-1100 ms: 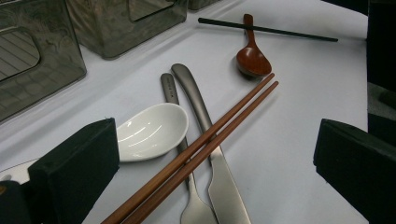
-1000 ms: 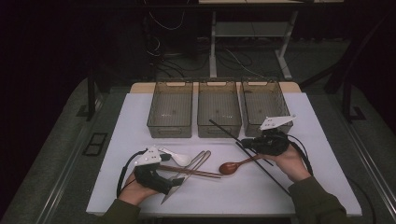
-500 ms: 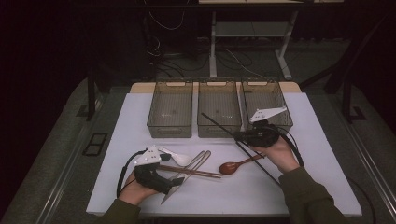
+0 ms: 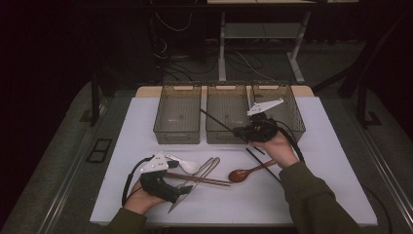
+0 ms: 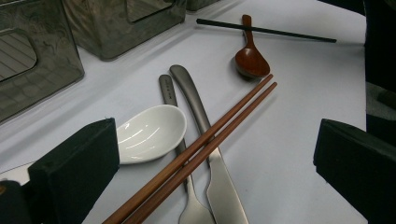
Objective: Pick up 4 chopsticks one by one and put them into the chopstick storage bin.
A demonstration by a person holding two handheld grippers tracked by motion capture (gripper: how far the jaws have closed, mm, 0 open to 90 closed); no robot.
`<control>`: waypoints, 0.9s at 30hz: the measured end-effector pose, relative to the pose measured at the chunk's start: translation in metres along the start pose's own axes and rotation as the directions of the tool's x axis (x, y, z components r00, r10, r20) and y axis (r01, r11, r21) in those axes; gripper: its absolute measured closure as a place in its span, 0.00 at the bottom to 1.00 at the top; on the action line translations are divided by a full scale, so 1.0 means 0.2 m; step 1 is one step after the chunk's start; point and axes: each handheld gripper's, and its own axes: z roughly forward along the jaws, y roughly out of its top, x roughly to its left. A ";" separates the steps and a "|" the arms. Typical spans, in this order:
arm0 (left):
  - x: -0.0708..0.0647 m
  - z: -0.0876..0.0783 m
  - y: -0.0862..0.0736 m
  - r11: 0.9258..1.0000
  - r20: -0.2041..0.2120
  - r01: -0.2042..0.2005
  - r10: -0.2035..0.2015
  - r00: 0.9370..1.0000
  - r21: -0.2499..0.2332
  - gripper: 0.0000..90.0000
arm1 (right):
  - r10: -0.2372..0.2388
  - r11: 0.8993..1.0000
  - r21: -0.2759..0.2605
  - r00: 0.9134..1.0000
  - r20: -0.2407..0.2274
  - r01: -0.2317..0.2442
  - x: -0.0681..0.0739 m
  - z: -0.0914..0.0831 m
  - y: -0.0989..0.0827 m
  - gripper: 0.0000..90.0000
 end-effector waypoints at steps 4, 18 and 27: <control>0.00 0.00 0.00 1.000 0.002 -0.001 0.001 1.000 -0.001 0.00 | -0.002 1.000 0.004 1.000 0.003 0.002 -0.01 0.04 0.04 0.95; -0.01 0.01 0.00 1.000 0.003 -0.010 0.010 1.000 0.000 0.00 | 0.031 0.999 0.030 0.999 0.015 -0.032 -0.01 0.21 0.16 0.95; -0.01 0.01 0.00 1.000 0.005 -0.015 0.015 1.000 0.001 0.00 | 0.023 0.999 0.046 0.999 0.025 -0.024 0.00 0.32 0.27 0.95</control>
